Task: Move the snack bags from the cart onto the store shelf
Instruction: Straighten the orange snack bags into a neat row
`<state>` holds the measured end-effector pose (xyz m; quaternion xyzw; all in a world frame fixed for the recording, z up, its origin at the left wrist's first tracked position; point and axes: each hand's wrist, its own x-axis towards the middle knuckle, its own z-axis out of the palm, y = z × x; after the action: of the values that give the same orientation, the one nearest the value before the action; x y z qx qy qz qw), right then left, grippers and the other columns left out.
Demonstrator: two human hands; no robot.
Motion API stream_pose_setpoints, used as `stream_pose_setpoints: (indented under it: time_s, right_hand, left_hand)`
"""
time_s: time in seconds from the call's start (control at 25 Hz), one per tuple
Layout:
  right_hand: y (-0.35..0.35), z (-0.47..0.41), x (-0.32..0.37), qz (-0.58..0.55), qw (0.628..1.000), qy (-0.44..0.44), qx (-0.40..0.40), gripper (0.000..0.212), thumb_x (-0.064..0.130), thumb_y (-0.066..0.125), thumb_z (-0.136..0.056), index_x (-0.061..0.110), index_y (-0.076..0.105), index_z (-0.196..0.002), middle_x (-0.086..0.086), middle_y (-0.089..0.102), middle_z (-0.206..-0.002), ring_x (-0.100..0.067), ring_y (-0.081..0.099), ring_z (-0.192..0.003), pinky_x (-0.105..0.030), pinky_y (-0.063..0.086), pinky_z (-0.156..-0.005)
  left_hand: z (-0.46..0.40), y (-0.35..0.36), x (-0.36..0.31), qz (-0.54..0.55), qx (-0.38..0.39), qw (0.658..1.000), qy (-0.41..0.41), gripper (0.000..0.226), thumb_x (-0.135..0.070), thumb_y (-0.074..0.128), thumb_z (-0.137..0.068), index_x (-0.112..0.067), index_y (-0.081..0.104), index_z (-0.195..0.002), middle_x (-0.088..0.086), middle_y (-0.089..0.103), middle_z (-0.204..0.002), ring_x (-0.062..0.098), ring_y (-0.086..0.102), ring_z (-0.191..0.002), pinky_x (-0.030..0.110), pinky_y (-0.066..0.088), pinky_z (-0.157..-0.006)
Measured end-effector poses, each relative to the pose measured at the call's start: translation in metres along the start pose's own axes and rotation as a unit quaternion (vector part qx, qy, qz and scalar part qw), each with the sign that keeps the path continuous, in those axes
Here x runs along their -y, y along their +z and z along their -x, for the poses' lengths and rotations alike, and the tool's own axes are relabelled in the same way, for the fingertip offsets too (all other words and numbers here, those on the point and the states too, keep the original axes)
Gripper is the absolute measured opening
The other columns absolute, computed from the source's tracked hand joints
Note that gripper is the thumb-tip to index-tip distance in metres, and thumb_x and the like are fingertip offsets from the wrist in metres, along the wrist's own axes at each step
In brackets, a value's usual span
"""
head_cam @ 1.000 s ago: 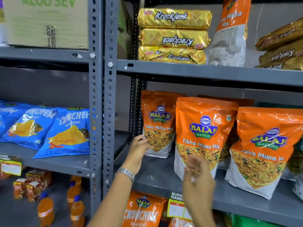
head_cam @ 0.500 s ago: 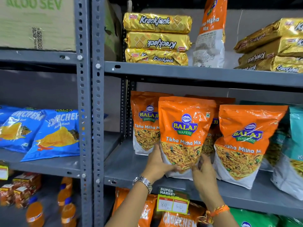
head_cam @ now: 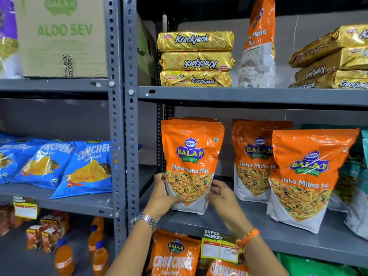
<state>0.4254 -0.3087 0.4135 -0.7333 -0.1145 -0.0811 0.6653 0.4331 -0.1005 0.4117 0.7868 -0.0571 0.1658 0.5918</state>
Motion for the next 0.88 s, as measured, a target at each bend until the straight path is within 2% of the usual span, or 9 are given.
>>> stream_pose_setpoints:
  time_s: [0.08,0.12,0.16,0.24,0.32,0.4,0.52,0.68,0.88]
  right_hand:
    - [-0.008,-0.013,0.028,-0.031,0.999,-0.030,-0.030,0.034,0.017,0.063,-0.098,0.014,0.051,-0.129,0.000,0.066,-0.125,-0.010,0.064,-0.110,-0.015,0.052,-0.078]
    - [-0.012,-0.023,0.044,-0.038,0.996,-0.054,-0.053,0.039,0.020,0.064,-0.098,0.010,0.052,-0.134,0.000,0.065,-0.127,-0.012,0.063,-0.114,-0.015,0.051,-0.081]
    - [-0.016,-0.035,0.058,-0.054,0.993,-0.076,-0.071,0.045,0.024,0.063,-0.098,0.009,0.051,-0.138,-0.002,0.065,-0.130,-0.015,0.063,-0.118,-0.018,0.052,-0.087]
    - [-0.017,-0.056,0.089,-0.122,0.985,-0.091,-0.078,0.042,0.027,0.061,-0.099,0.009,0.055,-0.136,-0.007,0.069,-0.129,-0.019,0.067,-0.117,-0.032,0.057,-0.093]
    - [-0.013,-0.071,0.113,-0.179,0.980,-0.072,-0.055,0.025,0.027,0.059,-0.100,0.013,0.064,-0.120,-0.010,0.073,-0.119,-0.022,0.072,-0.106,-0.037,0.060,-0.088]
    - [-0.005,-0.083,0.126,-0.185,0.979,-0.061,-0.056,0.010,0.023,0.062,-0.098,0.016,0.068,-0.101,-0.013,0.075,-0.113,-0.027,0.075,-0.097,-0.039,0.062,-0.080]
    - [0.002,-0.093,0.132,-0.180,0.978,-0.055,-0.084,0.008,0.016,0.067,-0.095,0.015,0.068,-0.088,-0.022,0.074,-0.111,-0.038,0.073,-0.100,-0.051,0.060,-0.090]
    - [0.004,-0.097,0.131,-0.175,0.980,-0.051,-0.083,0.007,0.016,0.068,-0.095,0.015,0.068,-0.088,-0.010,0.075,-0.092,-0.037,0.073,-0.100,-0.053,0.059,-0.092]
    - [0.001,-0.097,0.125,-0.182,0.979,-0.052,-0.070,0.005,0.022,0.067,-0.095,0.019,0.069,-0.093,-0.013,0.077,-0.107,-0.032,0.075,-0.099,-0.050,0.060,-0.091]
  left_hand:
    - [0.000,-0.003,0.005,0.000,-0.005,1.000,-0.005,0.082,-0.005,0.090,-0.067,-0.027,0.032,-0.122,-0.005,0.057,-0.126,0.016,0.056,-0.122,0.019,0.053,-0.082]
    - [0.000,-0.003,0.005,-0.002,-0.007,1.000,-0.007,0.084,-0.007,0.091,-0.067,-0.028,0.032,-0.122,-0.005,0.058,-0.126,0.016,0.057,-0.122,0.020,0.053,-0.082]
    - [0.002,-0.003,0.003,-0.008,-0.006,1.000,-0.007,0.087,-0.008,0.092,-0.065,-0.028,0.031,-0.124,-0.007,0.058,-0.123,0.014,0.058,-0.120,0.018,0.052,-0.082]
    - [0.007,-0.001,-0.004,-0.027,0.003,1.000,0.003,0.101,-0.012,0.097,-0.056,-0.025,0.027,-0.128,-0.013,0.053,-0.118,0.007,0.056,-0.111,0.018,0.049,-0.085]
    - [0.010,0.002,-0.007,-0.055,0.000,0.998,0.008,0.111,-0.017,0.100,-0.049,-0.025,0.022,-0.128,-0.009,0.051,-0.121,0.010,0.053,-0.111,0.025,0.046,-0.092]
    - [0.012,0.001,-0.009,-0.066,-0.009,0.998,0.007,0.110,-0.017,0.099,-0.050,-0.025,0.020,-0.127,-0.004,0.051,-0.124,0.014,0.052,-0.115,0.028,0.045,-0.093]
    - [0.013,-0.004,-0.012,-0.063,-0.018,0.998,-0.002,0.106,-0.014,0.097,-0.054,-0.023,0.020,-0.126,-0.002,0.051,-0.121,0.016,0.052,-0.114,0.029,0.046,-0.090]
    - [0.014,-0.007,-0.012,-0.067,-0.014,0.998,-0.011,0.104,-0.012,0.096,-0.056,-0.022,0.020,-0.126,-0.002,0.050,-0.121,0.016,0.051,-0.114,0.029,0.045,-0.089]
    - [0.014,-0.004,-0.010,-0.067,-0.019,0.997,-0.015,0.107,-0.013,0.096,-0.057,-0.026,0.017,-0.128,0.001,0.050,-0.127,0.017,0.051,-0.116,0.031,0.046,-0.093]
